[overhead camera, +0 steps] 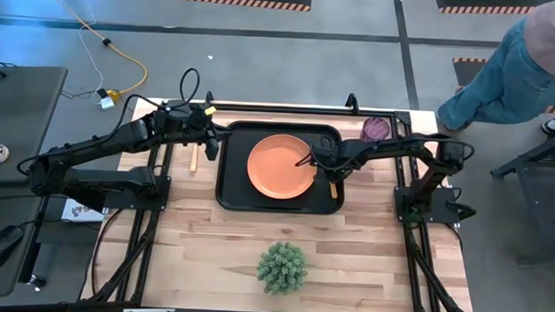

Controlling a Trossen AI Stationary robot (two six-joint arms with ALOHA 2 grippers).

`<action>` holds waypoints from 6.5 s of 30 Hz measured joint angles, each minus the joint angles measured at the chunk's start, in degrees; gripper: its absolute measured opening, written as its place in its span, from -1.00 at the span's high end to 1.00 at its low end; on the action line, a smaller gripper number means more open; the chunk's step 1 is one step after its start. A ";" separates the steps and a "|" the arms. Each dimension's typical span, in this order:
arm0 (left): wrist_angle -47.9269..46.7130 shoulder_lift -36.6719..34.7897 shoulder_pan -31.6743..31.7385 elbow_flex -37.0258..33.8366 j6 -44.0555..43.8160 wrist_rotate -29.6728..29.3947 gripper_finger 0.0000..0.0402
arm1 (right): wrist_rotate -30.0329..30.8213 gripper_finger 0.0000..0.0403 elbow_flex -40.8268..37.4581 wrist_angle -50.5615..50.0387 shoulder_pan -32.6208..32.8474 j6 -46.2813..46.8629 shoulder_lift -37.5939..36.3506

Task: Pick and place plate/cup/fork/spoon on tray
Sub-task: Put the orange spoon on the black tray, then adjust the orange plate, then put the yellow fork on the black tray

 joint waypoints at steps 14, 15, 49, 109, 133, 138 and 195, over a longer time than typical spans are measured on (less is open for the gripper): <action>-0.02 0.00 0.02 0.00 0.00 0.00 0.78 | -0.90 0.69 1.65 -1.21 0.00 -0.30 1.56; -0.01 -0.01 0.01 0.00 0.00 0.00 0.78 | -0.50 0.69 2.46 -1.80 0.00 -0.36 1.56; -0.02 0.00 0.00 0.00 -0.66 0.00 0.78 | 2.34 0.69 7.72 2.27 -1.72 -3.74 3.38; -12.37 1.48 9.03 0.02 -4.84 -19.28 0.35 | 8.02 0.69 7.76 6.89 2.25 -12.59 -8.82; -22.86 19.34 24.48 0.02 -11.89 -12.12 0.35 | 7.93 0.69 7.76 6.87 2.25 -12.94 -8.78; -23.45 22.67 24.48 0.02 -12.40 -13.26 0.35 | 7.87 0.69 7.78 6.87 2.25 -12.94 -8.78; -23.98 40.81 24.38 0.17 -19.01 -12.98 0.81 | 7.98 0.69 7.78 6.85 5.16 -16.09 -8.76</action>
